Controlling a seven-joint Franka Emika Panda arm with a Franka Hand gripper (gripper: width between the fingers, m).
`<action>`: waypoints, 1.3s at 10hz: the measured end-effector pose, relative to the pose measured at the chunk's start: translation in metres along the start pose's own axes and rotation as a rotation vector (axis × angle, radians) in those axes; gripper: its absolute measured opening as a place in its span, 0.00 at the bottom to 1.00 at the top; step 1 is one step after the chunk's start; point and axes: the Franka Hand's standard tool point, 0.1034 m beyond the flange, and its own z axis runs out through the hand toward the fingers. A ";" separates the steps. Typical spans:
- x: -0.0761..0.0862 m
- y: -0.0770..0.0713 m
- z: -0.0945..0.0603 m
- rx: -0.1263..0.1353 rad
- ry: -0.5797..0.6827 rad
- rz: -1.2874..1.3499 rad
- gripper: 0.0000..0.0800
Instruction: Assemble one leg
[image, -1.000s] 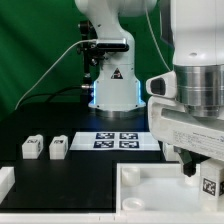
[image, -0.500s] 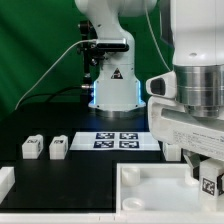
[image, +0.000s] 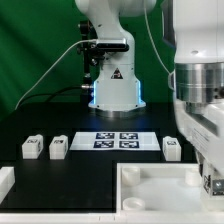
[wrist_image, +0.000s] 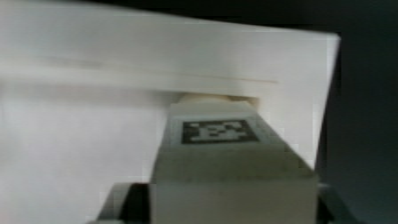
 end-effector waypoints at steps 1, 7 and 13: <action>0.001 0.001 0.000 0.002 -0.004 0.165 0.36; 0.003 0.001 0.001 -0.008 -0.012 0.185 0.77; 0.001 0.002 -0.001 0.041 0.001 -0.582 0.81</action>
Offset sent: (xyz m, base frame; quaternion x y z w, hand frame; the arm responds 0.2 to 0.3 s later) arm 0.0000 0.0000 0.0000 0.0000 0.0000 0.0000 1.0000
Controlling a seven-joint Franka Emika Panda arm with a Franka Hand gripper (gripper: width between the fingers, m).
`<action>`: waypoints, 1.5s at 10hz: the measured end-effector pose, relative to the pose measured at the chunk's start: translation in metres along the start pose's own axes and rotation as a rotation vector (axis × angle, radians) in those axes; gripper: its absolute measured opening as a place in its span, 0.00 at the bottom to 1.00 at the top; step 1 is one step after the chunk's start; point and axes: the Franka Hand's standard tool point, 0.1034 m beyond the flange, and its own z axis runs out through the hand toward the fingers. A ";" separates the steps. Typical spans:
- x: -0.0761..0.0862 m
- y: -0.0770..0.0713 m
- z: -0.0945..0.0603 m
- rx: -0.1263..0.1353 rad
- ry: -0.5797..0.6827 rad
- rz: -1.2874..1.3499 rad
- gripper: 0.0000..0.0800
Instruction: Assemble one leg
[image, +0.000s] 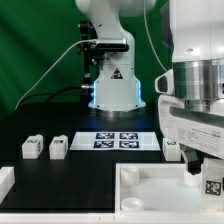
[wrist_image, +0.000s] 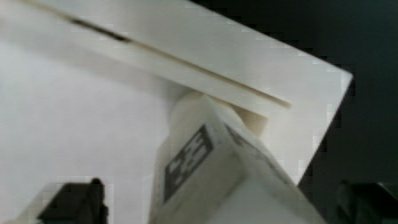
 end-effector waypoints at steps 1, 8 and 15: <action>0.001 0.000 0.000 -0.004 0.005 -0.134 0.81; 0.013 -0.004 -0.003 -0.014 -0.029 -0.544 0.47; 0.010 0.004 -0.003 -0.011 -0.073 0.548 0.36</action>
Offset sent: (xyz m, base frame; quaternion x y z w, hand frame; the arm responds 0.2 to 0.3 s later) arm 0.0000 0.0000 0.0000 0.0000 0.0000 -0.2667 0.9638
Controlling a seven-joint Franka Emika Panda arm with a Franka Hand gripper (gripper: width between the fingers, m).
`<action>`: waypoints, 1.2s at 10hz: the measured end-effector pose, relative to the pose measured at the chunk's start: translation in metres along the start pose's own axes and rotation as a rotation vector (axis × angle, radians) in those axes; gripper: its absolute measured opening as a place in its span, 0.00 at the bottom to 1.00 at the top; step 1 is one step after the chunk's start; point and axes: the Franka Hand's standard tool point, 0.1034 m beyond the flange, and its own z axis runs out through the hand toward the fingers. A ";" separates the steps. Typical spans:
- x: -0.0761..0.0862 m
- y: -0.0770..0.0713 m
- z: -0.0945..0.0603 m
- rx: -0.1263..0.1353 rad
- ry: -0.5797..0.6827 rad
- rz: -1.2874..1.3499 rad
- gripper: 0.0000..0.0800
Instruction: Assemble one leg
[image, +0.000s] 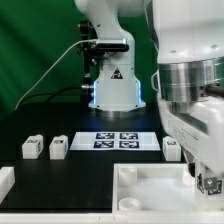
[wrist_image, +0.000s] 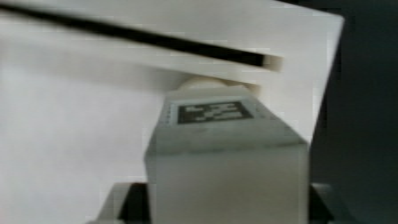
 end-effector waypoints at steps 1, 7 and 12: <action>-0.006 0.004 0.002 0.049 -0.032 0.261 0.36; -0.005 0.006 0.002 0.068 -0.037 0.563 0.39; -0.009 0.006 -0.003 0.089 -0.040 0.533 0.78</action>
Offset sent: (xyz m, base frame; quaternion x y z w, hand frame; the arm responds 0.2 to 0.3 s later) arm 0.0293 0.0033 0.0024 0.0321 -0.0285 0.1952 0.9798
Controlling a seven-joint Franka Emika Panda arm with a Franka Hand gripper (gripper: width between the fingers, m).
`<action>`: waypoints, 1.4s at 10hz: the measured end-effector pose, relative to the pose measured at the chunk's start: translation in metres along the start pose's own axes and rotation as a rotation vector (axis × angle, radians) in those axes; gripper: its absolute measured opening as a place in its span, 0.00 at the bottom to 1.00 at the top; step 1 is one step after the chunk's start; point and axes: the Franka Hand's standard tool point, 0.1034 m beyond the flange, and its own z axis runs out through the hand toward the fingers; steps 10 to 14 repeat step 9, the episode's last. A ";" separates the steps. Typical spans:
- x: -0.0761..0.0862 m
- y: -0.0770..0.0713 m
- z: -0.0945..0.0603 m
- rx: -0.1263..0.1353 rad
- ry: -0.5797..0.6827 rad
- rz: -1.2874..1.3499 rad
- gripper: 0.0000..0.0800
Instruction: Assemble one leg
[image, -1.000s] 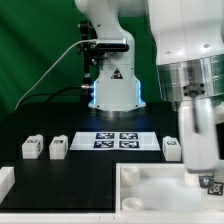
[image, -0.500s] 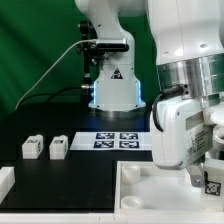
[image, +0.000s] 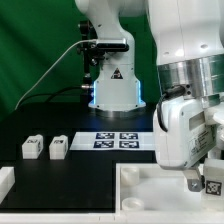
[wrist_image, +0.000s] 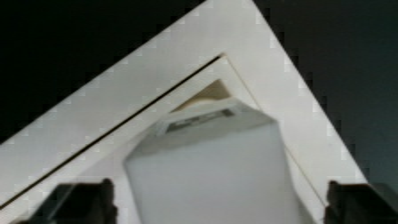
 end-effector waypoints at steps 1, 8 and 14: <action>-0.006 0.002 -0.005 0.005 -0.009 -0.006 0.78; -0.005 0.002 -0.004 0.004 -0.006 -0.009 0.81; -0.005 0.002 -0.004 0.004 -0.006 -0.009 0.81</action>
Offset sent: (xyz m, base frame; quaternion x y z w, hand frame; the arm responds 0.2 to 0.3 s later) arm 0.0000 0.0000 0.0000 0.0000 0.0000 0.0000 1.0000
